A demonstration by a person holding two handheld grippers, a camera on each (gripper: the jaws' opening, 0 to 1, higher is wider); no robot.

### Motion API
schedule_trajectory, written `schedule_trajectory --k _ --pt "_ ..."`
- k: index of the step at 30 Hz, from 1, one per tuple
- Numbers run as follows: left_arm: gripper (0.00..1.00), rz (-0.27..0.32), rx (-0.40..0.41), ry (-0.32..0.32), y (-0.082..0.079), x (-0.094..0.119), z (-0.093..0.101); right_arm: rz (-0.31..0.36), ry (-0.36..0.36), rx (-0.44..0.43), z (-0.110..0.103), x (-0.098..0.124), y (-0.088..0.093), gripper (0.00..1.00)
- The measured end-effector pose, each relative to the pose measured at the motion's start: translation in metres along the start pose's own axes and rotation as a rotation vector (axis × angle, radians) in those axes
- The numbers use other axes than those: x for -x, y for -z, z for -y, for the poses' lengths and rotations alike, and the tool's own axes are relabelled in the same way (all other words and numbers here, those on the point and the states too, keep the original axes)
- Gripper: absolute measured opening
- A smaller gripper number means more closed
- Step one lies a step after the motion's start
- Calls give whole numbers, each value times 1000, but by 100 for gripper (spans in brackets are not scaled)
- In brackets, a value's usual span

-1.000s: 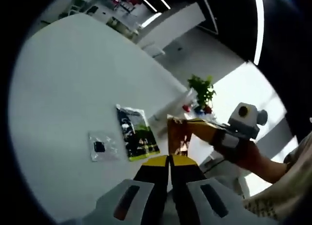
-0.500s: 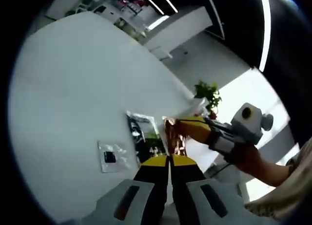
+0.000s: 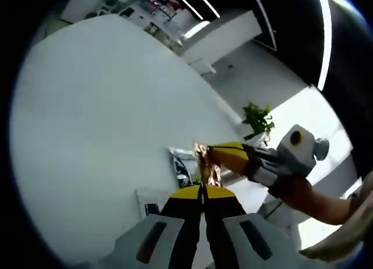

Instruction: Arrange the skincare products in the storage area until every visible bottle or jar stands upright without overlapping.

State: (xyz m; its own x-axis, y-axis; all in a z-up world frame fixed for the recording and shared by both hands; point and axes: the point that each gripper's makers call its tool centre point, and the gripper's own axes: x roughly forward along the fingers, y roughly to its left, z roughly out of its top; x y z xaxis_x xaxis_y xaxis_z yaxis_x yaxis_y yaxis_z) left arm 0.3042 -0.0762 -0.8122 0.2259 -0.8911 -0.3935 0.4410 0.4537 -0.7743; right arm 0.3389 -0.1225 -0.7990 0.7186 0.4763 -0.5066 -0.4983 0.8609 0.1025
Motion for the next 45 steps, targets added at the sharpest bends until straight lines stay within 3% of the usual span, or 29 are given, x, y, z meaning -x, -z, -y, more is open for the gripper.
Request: schedule_trajectory --k 24,35,45 --pt "0 -36 20 -117 -8 -42 -64 -92 29 80 36 -64 36 1" --pt "0 -76 -15 -198 -4 -56 -84 -141 29 124 45 -80 53 1" --pt "0 -100 -63 -215 -4 -60 -88 -169 38 217 48 -82 62 2"
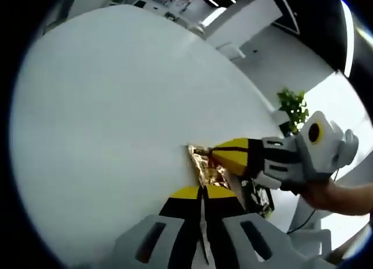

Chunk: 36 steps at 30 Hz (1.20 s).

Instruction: Arrange the skincare products in the storage area until every visible bottle or jar stands upright without overlapping.

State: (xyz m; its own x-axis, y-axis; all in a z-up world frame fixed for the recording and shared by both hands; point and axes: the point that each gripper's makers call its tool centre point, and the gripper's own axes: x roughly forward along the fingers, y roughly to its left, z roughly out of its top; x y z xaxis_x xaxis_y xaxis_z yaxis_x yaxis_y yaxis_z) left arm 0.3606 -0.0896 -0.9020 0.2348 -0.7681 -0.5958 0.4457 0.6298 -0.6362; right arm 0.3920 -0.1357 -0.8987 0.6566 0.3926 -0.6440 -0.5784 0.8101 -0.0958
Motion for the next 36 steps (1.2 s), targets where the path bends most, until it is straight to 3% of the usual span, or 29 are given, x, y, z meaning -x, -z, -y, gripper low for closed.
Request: schedule_trajectory --k 2,6,12,18,23,29,36 --pt "0 -2 -66 -16 -1 1 -2 0 -1 17 0 0 0 2" --pt "2 -40 -292 -42 -1 2 2 2 0 67 -2 -1 -2 2" --pt "19 -62 -578 -174 -14 6 -1 8 -5 115 -4 -3 -4 1" --pt "20 -63 -752 -133 -22 -4 20 7 9 125 -4 -3 -5 1" --pt "22 -94 -817 -142 -17 -15 22 9 37 136 -4 -3 -5 1" --pt "24 -140 -848 -197 -13 -19 8 14 46 149 -2 -3 -6 1" --pt "22 -129 -824 -175 -11 -17 10 19 42 185 -3 -4 -6 2"
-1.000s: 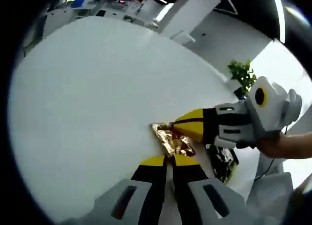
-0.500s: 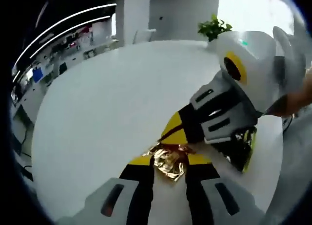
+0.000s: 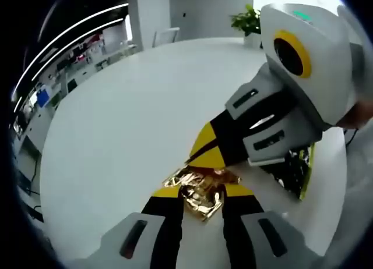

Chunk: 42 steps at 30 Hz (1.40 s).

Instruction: Arrange the skincare products in the storage area until every visible bottle or jar stands upright without overlapping.

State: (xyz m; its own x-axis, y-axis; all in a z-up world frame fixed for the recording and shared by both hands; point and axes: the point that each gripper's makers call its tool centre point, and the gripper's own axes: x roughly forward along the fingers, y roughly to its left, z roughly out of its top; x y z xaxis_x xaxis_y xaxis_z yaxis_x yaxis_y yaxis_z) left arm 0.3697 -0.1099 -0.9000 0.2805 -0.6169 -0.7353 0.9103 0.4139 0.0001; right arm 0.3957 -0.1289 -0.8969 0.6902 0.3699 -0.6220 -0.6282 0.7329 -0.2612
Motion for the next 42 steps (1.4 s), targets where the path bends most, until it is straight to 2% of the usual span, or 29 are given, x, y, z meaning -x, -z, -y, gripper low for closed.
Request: schedule_trajectory --k 5,7,10,12,18,26,28,35,39,42 --pt "23 -11 -12 11 0 0 0 -10 -2 31 1 -1 -1 4" --pt "22 -13 -12 12 0 1 0 6 22 17 7 2 -4 11" --pt "22 -14 -12 12 0 2 0 15 19 1 7 8 -7 19" --pt "22 -15 -11 12 0 2 0 3 28 23 8 11 -6 22" --pt "22 -23 -16 8 0 3 1 -1 51 6 13 26 -7 32" --pt "27 -30 -39 -10 -2 5 -1 6 75 -12 17 48 -11 36" --pt "27 -18 -44 -15 -5 8 -1 11 72 -25 16 52 -12 40" --pt "31 0 -38 -22 -12 22 1 15 72 -31 10 64 -15 42" --pt "35 -2 -44 -27 -9 32 4 49 39 -70 1 69 -22 52" --pt "38 -9 -48 -31 -5 39 8 55 27 -68 -6 74 -24 56"
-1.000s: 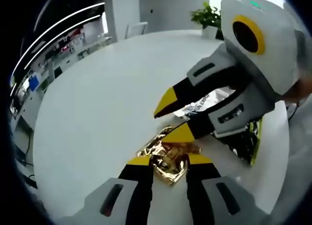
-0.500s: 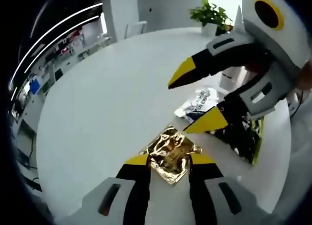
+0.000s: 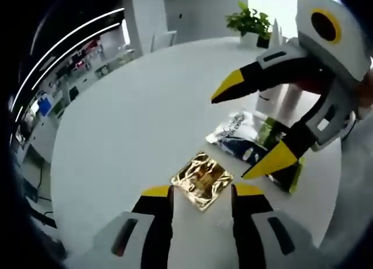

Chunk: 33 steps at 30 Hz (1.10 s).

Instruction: Arrange the skincare products in the storage area until every visible bottle or jar stands upright without overlapping.

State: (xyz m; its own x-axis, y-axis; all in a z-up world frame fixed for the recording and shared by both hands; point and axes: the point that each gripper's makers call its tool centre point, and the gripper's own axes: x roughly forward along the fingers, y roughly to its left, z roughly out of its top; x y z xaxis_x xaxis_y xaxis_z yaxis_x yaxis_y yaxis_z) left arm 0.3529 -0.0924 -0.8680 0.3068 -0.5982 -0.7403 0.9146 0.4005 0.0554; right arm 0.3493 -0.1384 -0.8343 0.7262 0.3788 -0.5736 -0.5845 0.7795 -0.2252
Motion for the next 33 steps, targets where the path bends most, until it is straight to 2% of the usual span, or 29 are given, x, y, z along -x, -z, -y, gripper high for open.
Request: schedule_trajectory --k 4,11,15,20,24,27,33 --pt "44 -9 5 -1 5 12 8 12 -13 -8 -8 11 -2 62" --pt "53 -19 39 -10 13 32 19 42 -8 -32 -21 42 -4 70" --pt "58 -18 70 -16 17 43 28 53 -17 -73 -32 61 1 77" --pt "62 -2 113 -24 24 57 39 60 -13 -174 -48 93 22 84" --pt "65 1 135 -21 32 67 48 38 26 -241 -50 119 43 86" --pt "66 7 148 -25 37 74 54 26 60 -275 -47 142 60 88" --pt "69 18 201 -32 47 86 62 24 139 -327 -30 176 80 89"
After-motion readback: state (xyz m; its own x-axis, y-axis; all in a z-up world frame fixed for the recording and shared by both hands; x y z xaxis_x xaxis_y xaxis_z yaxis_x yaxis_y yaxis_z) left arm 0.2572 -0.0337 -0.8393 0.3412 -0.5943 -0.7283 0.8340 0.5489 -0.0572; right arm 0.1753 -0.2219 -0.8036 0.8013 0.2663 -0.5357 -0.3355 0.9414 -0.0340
